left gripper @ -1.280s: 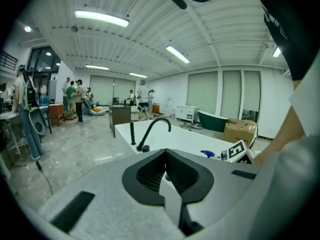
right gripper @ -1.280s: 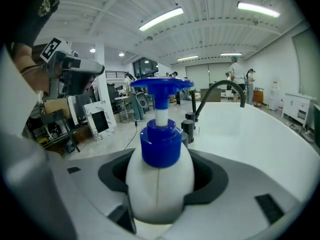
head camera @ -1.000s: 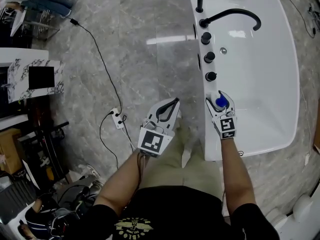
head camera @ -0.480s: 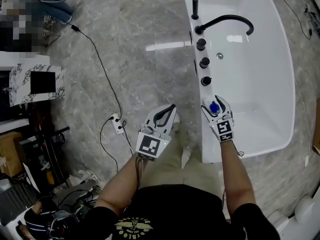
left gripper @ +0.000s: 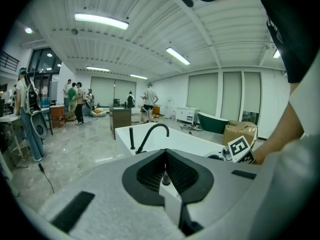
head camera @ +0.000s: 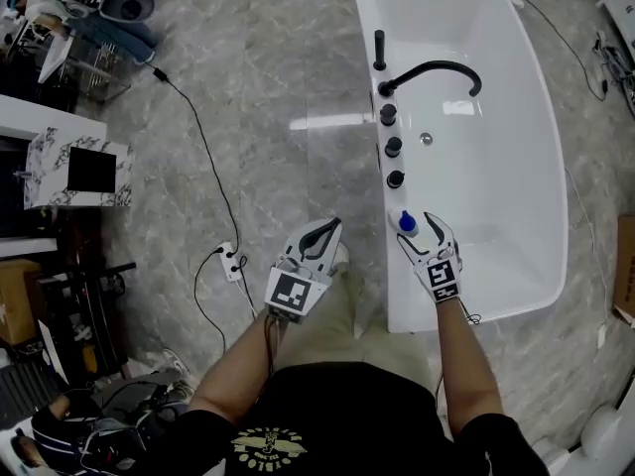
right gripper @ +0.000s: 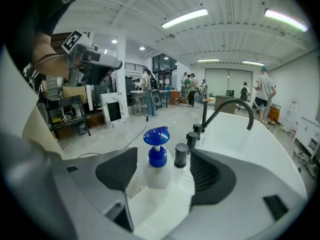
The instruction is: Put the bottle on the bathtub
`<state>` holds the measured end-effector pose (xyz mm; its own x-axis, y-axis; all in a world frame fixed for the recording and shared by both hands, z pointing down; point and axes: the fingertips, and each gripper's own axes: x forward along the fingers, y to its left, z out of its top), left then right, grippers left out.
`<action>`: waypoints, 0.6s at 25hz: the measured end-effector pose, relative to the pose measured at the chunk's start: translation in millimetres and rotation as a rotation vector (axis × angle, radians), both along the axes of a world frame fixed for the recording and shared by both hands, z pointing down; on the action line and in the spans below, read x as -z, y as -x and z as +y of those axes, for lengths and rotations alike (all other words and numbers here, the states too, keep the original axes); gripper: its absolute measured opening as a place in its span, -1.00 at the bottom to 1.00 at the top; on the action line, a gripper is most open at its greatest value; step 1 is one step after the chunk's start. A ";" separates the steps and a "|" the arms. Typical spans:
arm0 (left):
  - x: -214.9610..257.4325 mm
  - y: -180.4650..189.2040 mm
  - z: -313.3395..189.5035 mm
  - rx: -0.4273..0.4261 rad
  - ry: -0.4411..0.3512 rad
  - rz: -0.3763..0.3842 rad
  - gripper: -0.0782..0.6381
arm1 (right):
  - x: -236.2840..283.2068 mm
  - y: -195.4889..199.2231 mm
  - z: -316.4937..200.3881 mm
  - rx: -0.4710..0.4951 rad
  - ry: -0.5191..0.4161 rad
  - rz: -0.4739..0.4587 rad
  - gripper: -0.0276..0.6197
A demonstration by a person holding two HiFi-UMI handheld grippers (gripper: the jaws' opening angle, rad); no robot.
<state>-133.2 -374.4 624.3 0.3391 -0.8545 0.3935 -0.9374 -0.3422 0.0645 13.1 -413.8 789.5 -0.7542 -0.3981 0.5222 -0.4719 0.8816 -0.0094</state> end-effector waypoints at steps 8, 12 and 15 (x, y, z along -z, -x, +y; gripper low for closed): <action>40.7 -35.4 11.7 -0.024 -0.029 0.126 -0.75 | 101.6 -51.7 19.9 -0.105 -0.033 -0.185 -0.02; 71.6 -72.0 20.9 -0.087 -0.108 0.116 -0.76 | 165.5 -79.4 34.7 -0.137 -0.025 -0.323 -0.06; 98.3 -92.5 25.9 -0.073 -0.142 0.098 -0.76 | 211.1 -103.6 41.0 -0.150 -0.074 -0.376 -0.48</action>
